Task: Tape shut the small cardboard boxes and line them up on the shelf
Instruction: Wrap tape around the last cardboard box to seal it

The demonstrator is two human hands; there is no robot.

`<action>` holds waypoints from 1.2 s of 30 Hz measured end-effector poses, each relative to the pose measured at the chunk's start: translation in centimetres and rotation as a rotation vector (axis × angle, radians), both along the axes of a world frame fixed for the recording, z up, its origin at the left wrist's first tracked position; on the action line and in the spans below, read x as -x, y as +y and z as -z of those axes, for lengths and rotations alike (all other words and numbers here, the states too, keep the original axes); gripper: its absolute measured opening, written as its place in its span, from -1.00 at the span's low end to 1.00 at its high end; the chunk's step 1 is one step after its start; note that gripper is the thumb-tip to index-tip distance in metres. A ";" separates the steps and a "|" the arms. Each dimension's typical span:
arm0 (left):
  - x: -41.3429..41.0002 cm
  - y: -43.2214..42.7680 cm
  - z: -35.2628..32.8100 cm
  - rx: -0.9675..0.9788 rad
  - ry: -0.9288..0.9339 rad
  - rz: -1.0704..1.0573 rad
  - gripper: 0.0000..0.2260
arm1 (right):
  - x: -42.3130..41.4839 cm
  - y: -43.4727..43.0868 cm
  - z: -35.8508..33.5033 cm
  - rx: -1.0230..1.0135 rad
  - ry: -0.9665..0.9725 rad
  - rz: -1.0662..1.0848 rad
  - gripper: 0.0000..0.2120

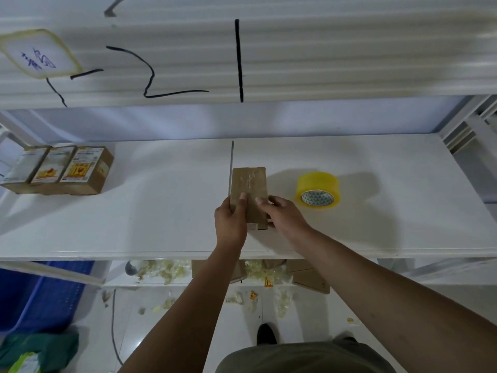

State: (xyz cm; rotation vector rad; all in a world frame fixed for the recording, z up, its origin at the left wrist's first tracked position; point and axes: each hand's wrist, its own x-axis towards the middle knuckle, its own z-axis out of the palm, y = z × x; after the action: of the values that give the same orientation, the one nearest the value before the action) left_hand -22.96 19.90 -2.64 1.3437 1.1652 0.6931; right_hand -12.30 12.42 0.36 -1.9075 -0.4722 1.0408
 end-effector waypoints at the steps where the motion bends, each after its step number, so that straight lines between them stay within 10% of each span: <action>1: -0.1 0.3 0.4 0.021 0.018 0.007 -0.76 | -0.2 -0.1 0.2 0.013 -0.018 -0.019 -0.57; 10: -0.3 1.2 2.5 -0.266 0.641 0.086 -0.43 | -5.1 -3.9 -0.7 -0.291 -0.202 0.052 -0.78; 18: -7.1 -0.2 -1.4 -0.795 0.520 0.321 -0.71 | -12.2 -5.7 -2.1 -0.128 -0.771 0.088 -0.73; 24: -13.5 0.2 -1.3 -0.751 0.900 0.811 -0.66 | -15.1 -5.1 -0.8 0.195 -0.551 -0.204 -0.47; 36: -12.9 0.8 0.4 -0.495 0.790 0.866 -0.53 | -16.7 -8.1 -0.1 -0.249 -0.128 -0.103 -0.68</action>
State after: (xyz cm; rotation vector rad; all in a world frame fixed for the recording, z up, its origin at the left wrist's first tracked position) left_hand -10.03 20.68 -3.07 2.4443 0.8454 -0.2487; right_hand 4.37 4.32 0.43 -1.7471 -0.7448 0.8829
